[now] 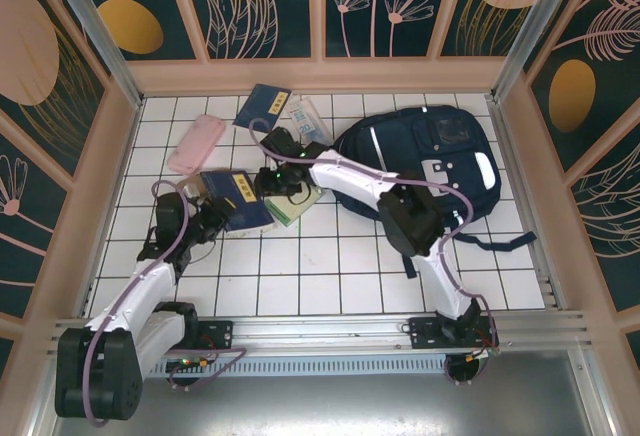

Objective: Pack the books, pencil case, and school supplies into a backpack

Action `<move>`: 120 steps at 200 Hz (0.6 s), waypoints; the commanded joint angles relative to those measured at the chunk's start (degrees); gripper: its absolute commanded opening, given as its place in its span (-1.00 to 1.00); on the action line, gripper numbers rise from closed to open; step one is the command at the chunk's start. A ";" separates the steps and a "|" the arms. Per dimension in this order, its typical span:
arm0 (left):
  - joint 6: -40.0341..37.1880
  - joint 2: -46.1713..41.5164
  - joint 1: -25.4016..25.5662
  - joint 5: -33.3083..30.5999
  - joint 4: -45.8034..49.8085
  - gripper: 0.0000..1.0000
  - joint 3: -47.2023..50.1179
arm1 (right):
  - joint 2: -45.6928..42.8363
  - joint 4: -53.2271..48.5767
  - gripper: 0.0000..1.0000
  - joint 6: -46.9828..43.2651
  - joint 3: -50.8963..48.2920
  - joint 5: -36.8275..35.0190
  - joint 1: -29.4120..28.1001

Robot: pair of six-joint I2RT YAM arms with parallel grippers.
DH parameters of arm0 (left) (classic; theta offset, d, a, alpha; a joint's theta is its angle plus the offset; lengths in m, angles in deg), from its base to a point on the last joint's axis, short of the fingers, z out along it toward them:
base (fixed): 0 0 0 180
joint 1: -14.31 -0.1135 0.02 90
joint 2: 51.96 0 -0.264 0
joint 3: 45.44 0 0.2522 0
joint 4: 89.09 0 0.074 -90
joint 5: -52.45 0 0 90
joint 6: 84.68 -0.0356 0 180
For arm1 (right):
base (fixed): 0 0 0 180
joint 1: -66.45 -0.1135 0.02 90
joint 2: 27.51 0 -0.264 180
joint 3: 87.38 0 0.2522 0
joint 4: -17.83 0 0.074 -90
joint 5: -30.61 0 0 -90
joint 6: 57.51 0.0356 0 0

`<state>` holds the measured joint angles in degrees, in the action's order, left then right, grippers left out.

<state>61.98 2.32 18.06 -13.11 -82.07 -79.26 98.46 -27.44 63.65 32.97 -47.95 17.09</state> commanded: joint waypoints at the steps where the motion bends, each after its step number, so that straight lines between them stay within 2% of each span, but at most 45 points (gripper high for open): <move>1: -3.26 0.08 0.29 2.76 0.35 -0.97 -4.68 | -8.02 -4.18 -0.18 -3.47 -0.98 -6.29 3.65; 60: -5.11 3.73 0.38 9.04 -2.98 -1.00 -10.74 | -17.94 -7.38 -0.13 -7.25 -11.38 -19.13 13.16; 92: -5.07 4.92 0.56 10.04 -3.64 -1.00 -11.99 | -19.99 -7.10 -0.13 -8.42 -16.86 -20.59 17.54; 120: -4.91 5.57 0.86 10.42 -3.87 -1.00 -12.69 | -20.24 -5.81 -0.11 -9.86 -21.25 -21.49 17.72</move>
<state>58.20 7.59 18.45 -4.76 -82.59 -89.47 79.86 -32.44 56.31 14.91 -66.96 35.21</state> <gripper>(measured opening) 0.139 0.437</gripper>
